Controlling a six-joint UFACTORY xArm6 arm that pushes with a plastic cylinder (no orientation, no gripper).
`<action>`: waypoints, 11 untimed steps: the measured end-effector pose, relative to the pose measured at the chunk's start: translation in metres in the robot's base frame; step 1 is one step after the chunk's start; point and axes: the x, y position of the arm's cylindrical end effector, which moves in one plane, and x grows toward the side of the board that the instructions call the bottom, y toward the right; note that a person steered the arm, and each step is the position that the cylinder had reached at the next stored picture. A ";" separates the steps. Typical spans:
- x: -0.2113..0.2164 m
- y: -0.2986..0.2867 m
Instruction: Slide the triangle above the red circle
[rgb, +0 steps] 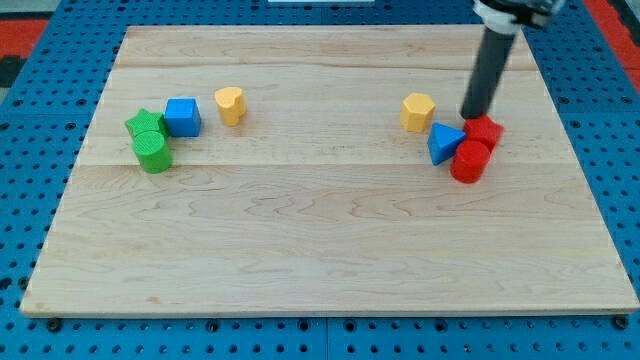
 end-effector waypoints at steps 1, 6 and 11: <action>0.061 -0.025; -0.004 -0.081; 0.031 -0.090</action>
